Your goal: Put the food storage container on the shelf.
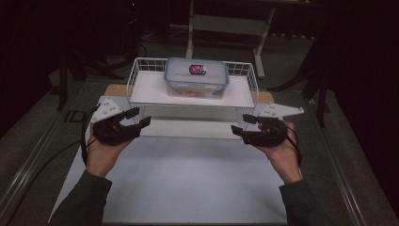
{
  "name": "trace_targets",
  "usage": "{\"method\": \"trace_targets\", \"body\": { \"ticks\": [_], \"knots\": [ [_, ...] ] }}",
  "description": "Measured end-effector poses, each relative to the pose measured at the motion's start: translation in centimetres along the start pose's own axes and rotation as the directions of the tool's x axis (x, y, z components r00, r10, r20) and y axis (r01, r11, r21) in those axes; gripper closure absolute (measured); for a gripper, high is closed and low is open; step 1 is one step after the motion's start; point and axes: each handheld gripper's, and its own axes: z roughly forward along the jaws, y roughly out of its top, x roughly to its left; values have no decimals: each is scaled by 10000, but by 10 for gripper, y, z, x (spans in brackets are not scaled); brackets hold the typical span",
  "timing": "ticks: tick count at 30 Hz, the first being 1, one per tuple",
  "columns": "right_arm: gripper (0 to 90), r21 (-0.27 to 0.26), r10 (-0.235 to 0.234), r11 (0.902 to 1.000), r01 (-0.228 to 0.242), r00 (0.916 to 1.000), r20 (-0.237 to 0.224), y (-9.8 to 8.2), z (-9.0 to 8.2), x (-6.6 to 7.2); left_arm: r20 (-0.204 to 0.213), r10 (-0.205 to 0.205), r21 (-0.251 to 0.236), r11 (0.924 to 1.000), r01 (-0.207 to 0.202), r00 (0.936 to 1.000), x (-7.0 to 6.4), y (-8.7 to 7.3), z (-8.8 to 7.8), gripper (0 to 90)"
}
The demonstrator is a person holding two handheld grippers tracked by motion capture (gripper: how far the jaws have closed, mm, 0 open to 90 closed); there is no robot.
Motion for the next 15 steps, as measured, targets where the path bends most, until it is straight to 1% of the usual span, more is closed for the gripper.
{"method": "trace_targets", "body": {
  "ticks": [1,2,3,4,5,6,7,8,9,11,13,14,15],
  "knots": [
    [381,-117,103,9999,-103,9999,14,-12,-8,3,19,14,25,10000,-14,10000,-1,-6,-3,463],
    [381,-117,103,9999,-103,9999,14,-12,-8,3,-26,33,54,10000,-33,10000,-3,-13,-6,463],
    [379,-233,232,9995,-233,9997,-27,-19,-11,4,-68,54,46,10000,-54,10000,-4,-19,-9,459],
    [368,-259,350,9990,-351,9994,-54,-26,-13,4,-21,31,1,10000,-31,10000,-6,-25,-11,458],
    [336,-223,463,9987,-460,9988,130,-39,-17,5,-34,22,-25,10000,-23,10000,-7,-31,-14,445],
    [336,-223,463,9987,-460,9988,130,-39,-17,5,-101,99,-82,9999,-100,9999,-8,-37,-16,445],
    [313,-251,536,9983,-530,9983,234,-52,-22,7,-118,122,-175,9998,-124,9999,-10,-42,-19,429],
    [313,-251,536,9983,-530,9983,234,-52,-22,7,-138,91,-219,9997,-94,9999,-10,-47,-21,429],
    [303,-306,558,9980,-549,9980,282,-59,-25,8,-169,44,-232,9997,-48,9998,-10,-52,-24,422],
    [293,-394,597,9975,-584,9977,315,-70,-32,10,-247,-197,-298,9994,189,9995,-8,-63,-30,422],
    [278,-589,667,9962,-644,9970,393,-81,-40,11,-330,-395,-362,9986,383,9987,-6,-73,-36,422],
    [271,-724,743,9948,-715,9965,376,-93,-47,13,-333,-511,-361,9981,499,9981,-6,-78,-39,422],
    [258,-735,720,9949,-688,9966,412,-99,-50,14,-345,-577,-339,9978,565,9977,-4,-82,-42,421]
  ]
}}
